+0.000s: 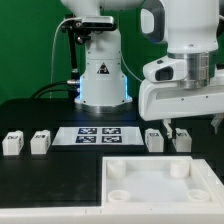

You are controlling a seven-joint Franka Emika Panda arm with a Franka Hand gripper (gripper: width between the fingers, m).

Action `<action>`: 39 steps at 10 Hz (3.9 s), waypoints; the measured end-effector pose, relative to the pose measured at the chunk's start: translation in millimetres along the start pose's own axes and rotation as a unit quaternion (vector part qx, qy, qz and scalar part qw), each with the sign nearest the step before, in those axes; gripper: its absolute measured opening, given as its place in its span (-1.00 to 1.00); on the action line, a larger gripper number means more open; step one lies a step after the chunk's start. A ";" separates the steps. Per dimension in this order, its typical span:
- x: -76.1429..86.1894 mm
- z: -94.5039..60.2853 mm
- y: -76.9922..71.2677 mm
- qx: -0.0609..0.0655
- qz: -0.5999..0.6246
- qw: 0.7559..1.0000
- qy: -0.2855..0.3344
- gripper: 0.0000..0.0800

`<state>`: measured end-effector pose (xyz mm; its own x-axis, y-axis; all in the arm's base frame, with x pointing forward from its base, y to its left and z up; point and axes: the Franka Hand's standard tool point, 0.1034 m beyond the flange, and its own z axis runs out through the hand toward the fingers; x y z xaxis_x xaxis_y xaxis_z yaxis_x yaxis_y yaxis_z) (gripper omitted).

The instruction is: Assemble one leg

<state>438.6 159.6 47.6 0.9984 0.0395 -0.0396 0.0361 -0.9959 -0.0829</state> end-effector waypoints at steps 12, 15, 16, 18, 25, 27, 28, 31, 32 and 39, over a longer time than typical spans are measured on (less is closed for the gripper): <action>-32.4 25.2 -9.4 -0.024 0.043 0.930 -0.364 0.62; -47.1 37.5 -8.6 -0.027 0.043 0.930 -0.365 0.62; -51.0 41.1 -7.3 -0.028 0.044 0.929 -0.367 0.62; -51.5 42.0 -6.5 -0.028 0.045 0.929 -0.366 0.59; -51.5 41.9 -6.4 -0.028 0.044 0.929 -0.366 -0.27; -49.9 40.3 -5.6 -0.028 0.042 0.930 -0.365 -0.27; -40.3 29.1 -3.4 -0.025 0.037 0.933 -0.356 -0.27; -4.2 -26.3 18.6 -0.014 0.001 0.947 -0.320 -0.27; 4.2 -46.8 24.3 -0.011 -0.011 0.953 -0.301 -0.27; 106.6 -108.1 61.1 -0.005 -0.045 0.997 0.069 -0.27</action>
Offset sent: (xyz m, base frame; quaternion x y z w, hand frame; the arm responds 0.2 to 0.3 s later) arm -0.0061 0.0108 -0.0064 0.0110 -0.3226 0.1060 0.9405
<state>551.8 94.2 145.9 0.9874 0.1187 0.1048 0.1263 -0.9896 -0.0694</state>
